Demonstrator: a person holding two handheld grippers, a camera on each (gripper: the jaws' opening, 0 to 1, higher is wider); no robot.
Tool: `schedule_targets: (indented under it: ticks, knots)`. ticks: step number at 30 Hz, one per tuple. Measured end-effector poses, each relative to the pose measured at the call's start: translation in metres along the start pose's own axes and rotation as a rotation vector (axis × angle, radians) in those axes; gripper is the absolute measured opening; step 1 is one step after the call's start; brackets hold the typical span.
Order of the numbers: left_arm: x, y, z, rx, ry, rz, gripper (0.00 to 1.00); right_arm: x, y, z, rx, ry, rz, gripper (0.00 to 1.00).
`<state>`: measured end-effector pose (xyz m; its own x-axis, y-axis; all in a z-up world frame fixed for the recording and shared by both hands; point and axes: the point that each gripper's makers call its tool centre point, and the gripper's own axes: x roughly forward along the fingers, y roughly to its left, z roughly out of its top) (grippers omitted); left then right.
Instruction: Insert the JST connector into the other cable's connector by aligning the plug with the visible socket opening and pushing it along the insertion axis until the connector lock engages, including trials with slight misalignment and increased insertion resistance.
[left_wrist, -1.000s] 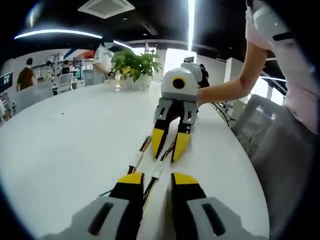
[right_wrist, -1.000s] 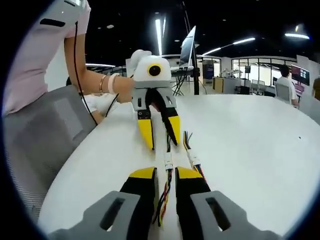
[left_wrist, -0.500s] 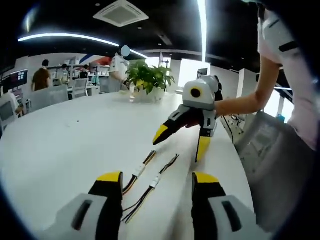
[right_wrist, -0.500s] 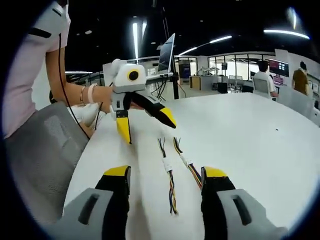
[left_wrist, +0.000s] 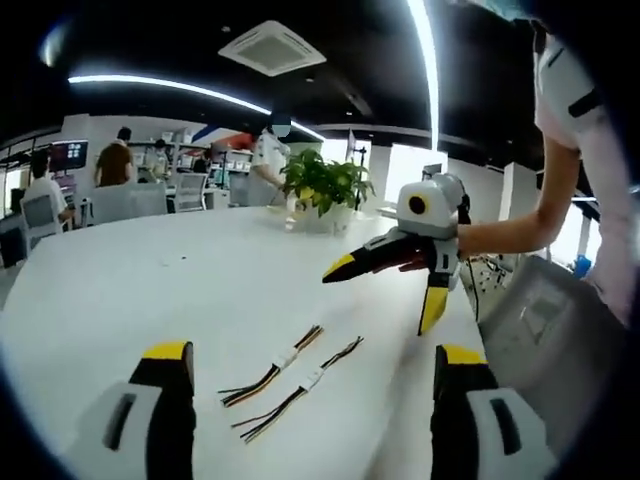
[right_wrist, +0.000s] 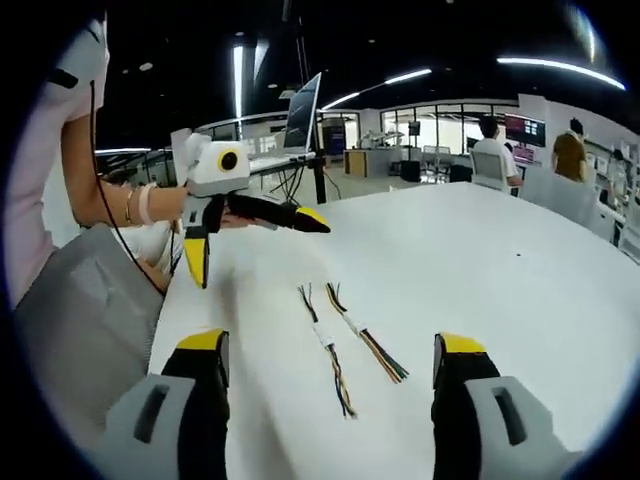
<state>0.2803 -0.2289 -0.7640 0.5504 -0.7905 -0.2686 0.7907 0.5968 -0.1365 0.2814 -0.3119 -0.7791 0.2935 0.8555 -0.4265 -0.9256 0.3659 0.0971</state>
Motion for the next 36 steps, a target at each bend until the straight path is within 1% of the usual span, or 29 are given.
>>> schedule_targets:
  ticks: [4,6,7,8,10,11,14,15,17,18,21,23,27,30,32,34,36]
  knots:
    - [-0.007,-0.006,0.002,-0.023,-0.002,0.022,0.99,-0.010,0.001,0.000,0.003,0.013,-0.030,0.86]
    - [-0.013,-0.005,-0.003,-0.056,0.029,0.057,0.99,-0.016,0.006,0.003,0.018,0.003,-0.047,0.87]
    - [-0.016,-0.006,-0.005,-0.070,0.048,0.063,0.99,-0.018,0.007,0.003,0.017,0.001,-0.048,0.87]
    - [-0.019,-0.007,-0.005,-0.074,0.054,0.070,0.99,-0.020,0.009,0.004,0.016,0.000,-0.048,0.88]
    - [-0.026,-0.007,-0.005,-0.054,0.072,0.093,0.99,-0.024,0.014,0.006,0.014,0.002,-0.063,0.88]
    - [-0.031,-0.010,-0.007,-0.029,0.102,0.092,0.99,-0.027,0.017,0.007,0.014,0.002,-0.068,0.88]
    - [-0.040,-0.015,-0.006,-0.022,0.121,0.117,0.99,-0.033,0.021,0.009,0.025,-0.001,-0.085,0.88]
    - [-0.045,-0.018,-0.004,-0.010,0.122,0.119,0.99,-0.036,0.023,0.010,0.030,-0.002,-0.094,0.88]
    - [-0.051,-0.019,-0.001,-0.003,0.117,0.128,0.99,-0.042,0.028,0.013,0.034,-0.015,-0.110,0.88]
    - [-0.055,-0.020,0.003,0.002,0.103,0.143,0.99,-0.045,0.029,0.014,0.035,-0.018,-0.114,0.88]
    - [-0.065,-0.024,0.009,0.000,0.094,0.165,0.99,-0.058,0.030,0.017,0.039,-0.030,-0.157,0.88]
    - [-0.071,-0.026,0.013,0.009,0.088,0.181,0.99,-0.064,0.029,0.018,0.057,-0.038,-0.177,0.87]
    - [-0.081,-0.025,0.016,0.010,0.080,0.219,0.99,-0.076,0.034,0.018,0.068,-0.038,-0.207,0.86]
    - [-0.088,-0.031,0.018,0.000,0.083,0.234,0.99,-0.084,0.038,0.017,0.077,-0.037,-0.232,0.86]
    - [-0.091,-0.036,0.018,0.013,0.087,0.250,0.99,-0.090,0.040,0.015,0.103,-0.044,-0.252,0.85]
    - [-0.093,-0.039,0.017,0.004,0.095,0.254,0.99,-0.095,0.042,0.015,0.112,-0.051,-0.268,0.84]
    - [-0.095,-0.045,0.019,-0.020,0.077,0.253,0.99,-0.101,0.045,0.014,0.125,-0.057,-0.289,0.84]
